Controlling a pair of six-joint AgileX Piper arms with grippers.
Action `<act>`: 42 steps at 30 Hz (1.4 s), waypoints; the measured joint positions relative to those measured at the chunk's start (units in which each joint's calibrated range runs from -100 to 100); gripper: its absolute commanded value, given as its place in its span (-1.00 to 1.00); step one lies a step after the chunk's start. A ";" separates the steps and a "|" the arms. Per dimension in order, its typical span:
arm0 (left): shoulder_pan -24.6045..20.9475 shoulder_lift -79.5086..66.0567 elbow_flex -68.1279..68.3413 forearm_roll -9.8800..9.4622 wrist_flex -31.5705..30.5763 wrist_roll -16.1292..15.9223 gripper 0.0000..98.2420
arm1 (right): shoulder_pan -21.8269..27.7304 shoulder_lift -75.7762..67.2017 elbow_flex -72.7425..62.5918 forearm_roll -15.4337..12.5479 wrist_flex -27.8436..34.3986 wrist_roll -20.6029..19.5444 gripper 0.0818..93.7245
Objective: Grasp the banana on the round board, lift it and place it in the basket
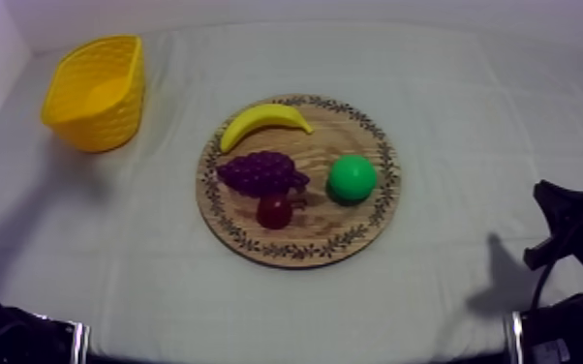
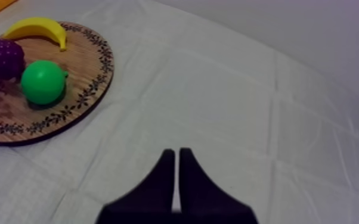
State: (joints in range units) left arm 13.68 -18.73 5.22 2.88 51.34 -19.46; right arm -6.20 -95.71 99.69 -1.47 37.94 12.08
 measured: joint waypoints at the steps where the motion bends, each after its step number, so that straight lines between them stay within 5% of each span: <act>1: 0.20 1.50 -0.83 0.15 0.07 -0.34 -1.00 | 0.00 0.00 0.00 0.00 0.00 0.00 -0.99; 19: 5.41 16.00 7.91 3.93 -7.02 -2.69 -1.00 | 0.00 0.00 0.00 0.00 0.00 0.00 -0.99; 25: 6.69 19.68 11.83 6.01 -9.47 -6.10 -1.00 | 0.00 0.00 0.00 0.00 0.00 0.00 -0.99; 30: 8.35 23.03 13.86 5.59 -11.74 -7.74 -1.00 | 0.00 0.00 0.00 0.00 0.00 0.00 -0.99; 37: 10.06 27.05 14.32 4.05 -12.02 -5.26 -0.99 | 0.00 0.00 0.00 0.00 0.00 0.00 -0.99; 40: 10.27 28.13 13.96 3.70 -10.07 -3.76 -0.84 | 0.00 0.00 0.00 0.00 0.00 0.00 -0.99; 42: 10.27 28.67 14.29 3.41 -9.21 -2.75 -0.56 | 0.00 0.00 0.00 0.00 0.00 0.00 -0.99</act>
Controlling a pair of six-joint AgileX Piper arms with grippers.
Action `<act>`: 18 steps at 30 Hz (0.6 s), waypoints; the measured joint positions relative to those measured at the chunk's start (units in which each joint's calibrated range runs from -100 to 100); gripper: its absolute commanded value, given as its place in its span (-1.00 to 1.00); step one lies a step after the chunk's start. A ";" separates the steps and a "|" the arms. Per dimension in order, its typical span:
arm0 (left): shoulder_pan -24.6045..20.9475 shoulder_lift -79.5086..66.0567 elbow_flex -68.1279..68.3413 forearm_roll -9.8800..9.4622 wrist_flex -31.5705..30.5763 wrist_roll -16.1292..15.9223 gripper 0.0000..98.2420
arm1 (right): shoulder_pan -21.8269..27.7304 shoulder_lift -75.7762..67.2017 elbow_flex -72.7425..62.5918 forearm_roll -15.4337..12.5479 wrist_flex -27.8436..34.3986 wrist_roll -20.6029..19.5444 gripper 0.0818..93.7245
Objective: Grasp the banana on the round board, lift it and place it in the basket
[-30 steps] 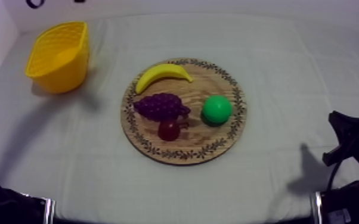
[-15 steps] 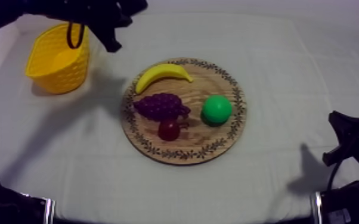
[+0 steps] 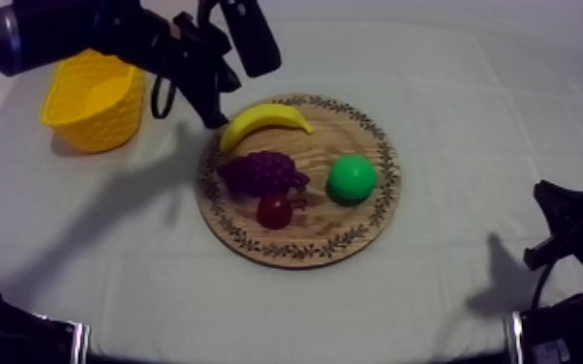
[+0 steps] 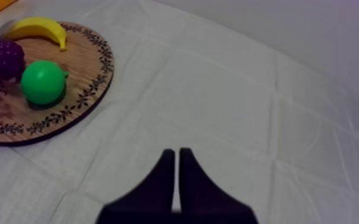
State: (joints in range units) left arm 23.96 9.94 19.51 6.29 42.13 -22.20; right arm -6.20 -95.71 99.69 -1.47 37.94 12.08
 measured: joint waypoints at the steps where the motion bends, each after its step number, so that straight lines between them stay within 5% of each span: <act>1: 0.01 0.14 0.30 -0.31 0.47 0.44 -0.39 | 0.00 0.00 0.00 0.00 0.00 0.00 -0.99; 4: 0.14 0.25 1.13 -1.51 1.03 2.69 0.08 | 0.00 0.00 0.00 0.00 0.00 0.00 -0.99; 7: 0.62 0.11 0.90 -2.40 1.63 4.44 0.29 | 0.00 0.00 0.00 0.00 0.00 0.00 -0.99; 18: 0.42 3.70 -2.04 -3.80 3.63 8.39 0.29 | 0.00 0.00 0.00 0.00 0.00 0.05 -0.99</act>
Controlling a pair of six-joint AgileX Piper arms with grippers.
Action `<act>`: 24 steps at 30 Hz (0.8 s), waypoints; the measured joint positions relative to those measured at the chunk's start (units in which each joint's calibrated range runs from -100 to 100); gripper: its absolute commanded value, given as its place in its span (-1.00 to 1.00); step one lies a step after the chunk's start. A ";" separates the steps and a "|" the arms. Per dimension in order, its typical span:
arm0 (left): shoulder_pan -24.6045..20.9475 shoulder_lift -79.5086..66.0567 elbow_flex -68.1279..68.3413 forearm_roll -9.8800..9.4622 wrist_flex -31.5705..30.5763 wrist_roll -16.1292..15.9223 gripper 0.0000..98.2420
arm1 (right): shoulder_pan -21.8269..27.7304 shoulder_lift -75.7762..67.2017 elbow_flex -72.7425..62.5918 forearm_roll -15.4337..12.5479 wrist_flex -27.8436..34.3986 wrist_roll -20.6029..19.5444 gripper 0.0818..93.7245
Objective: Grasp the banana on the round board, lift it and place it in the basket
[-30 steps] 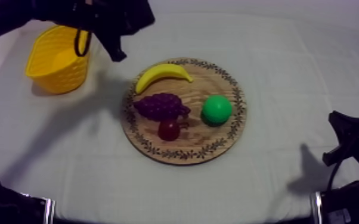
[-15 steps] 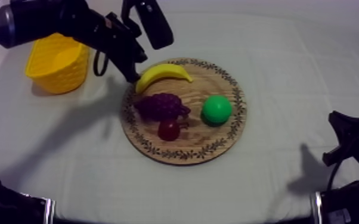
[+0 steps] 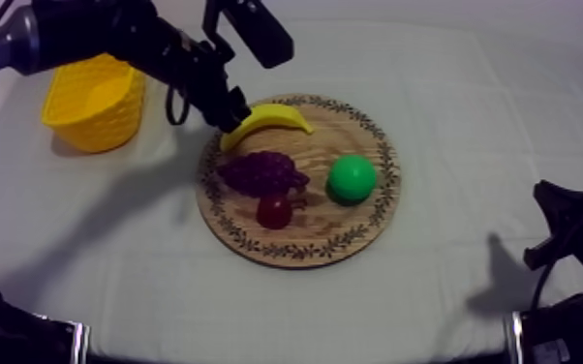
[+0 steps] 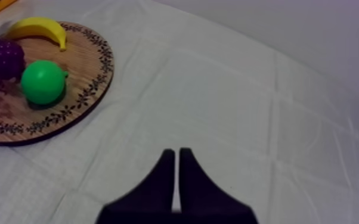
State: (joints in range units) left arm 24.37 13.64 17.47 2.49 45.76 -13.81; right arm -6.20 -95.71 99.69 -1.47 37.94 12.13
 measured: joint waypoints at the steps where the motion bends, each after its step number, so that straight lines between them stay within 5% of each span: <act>1: -0.08 0.69 -0.36 0.00 -0.10 0.35 0.29 | 0.00 0.00 0.00 0.00 0.00 0.00 -0.99; 24: -0.58 23.20 -23.97 -0.94 17.58 6.42 0.31 | 0.00 0.00 0.00 0.00 0.00 -0.04 -0.99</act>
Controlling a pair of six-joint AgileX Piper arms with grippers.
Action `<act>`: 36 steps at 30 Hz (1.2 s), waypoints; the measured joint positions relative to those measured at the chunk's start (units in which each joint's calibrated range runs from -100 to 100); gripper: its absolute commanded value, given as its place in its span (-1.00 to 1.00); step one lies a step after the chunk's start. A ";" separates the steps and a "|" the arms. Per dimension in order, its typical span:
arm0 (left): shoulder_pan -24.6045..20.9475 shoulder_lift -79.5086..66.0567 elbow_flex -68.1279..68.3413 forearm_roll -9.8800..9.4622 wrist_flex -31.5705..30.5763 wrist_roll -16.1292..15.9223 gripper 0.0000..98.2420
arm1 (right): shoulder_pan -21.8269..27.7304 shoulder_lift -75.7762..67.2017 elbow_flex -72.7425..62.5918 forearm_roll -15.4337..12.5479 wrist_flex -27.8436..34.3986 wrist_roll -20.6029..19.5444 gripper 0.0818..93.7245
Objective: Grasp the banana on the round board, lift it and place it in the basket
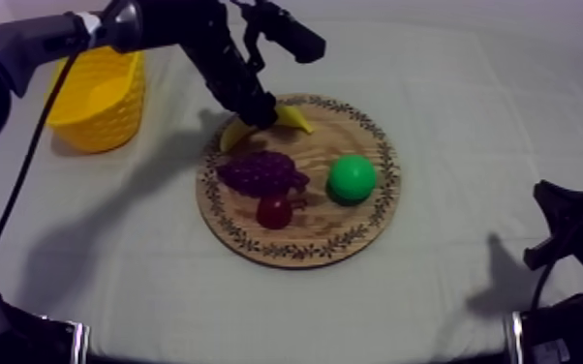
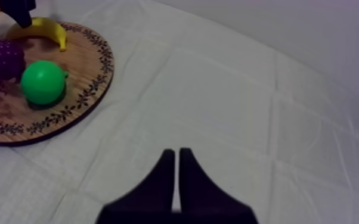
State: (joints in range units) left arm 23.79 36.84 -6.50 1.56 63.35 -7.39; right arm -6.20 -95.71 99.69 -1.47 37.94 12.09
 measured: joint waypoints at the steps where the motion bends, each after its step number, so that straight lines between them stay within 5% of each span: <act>1: -0.13 0.52 -0.86 -0.07 0.83 0.17 0.31 | 0.00 0.00 0.00 0.00 0.00 0.00 -0.99; 8: -0.26 4.42 -5.92 -0.75 4.65 1.26 0.26 | 0.00 0.00 0.00 0.00 0.11 0.00 -0.99; 26: 0.23 10.14 -10.57 -2.82 6.85 4.33 -0.27 | 0.00 0.00 0.00 0.00 0.02 0.00 -0.99; 36: 1.32 9.01 -11.67 -6.55 7.22 8.18 -0.53 | 0.00 0.00 0.00 0.00 0.02 0.00 -0.99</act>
State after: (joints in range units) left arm 25.12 45.85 -18.18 -5.00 70.57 0.79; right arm -6.20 -95.71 99.69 -1.47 37.96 12.09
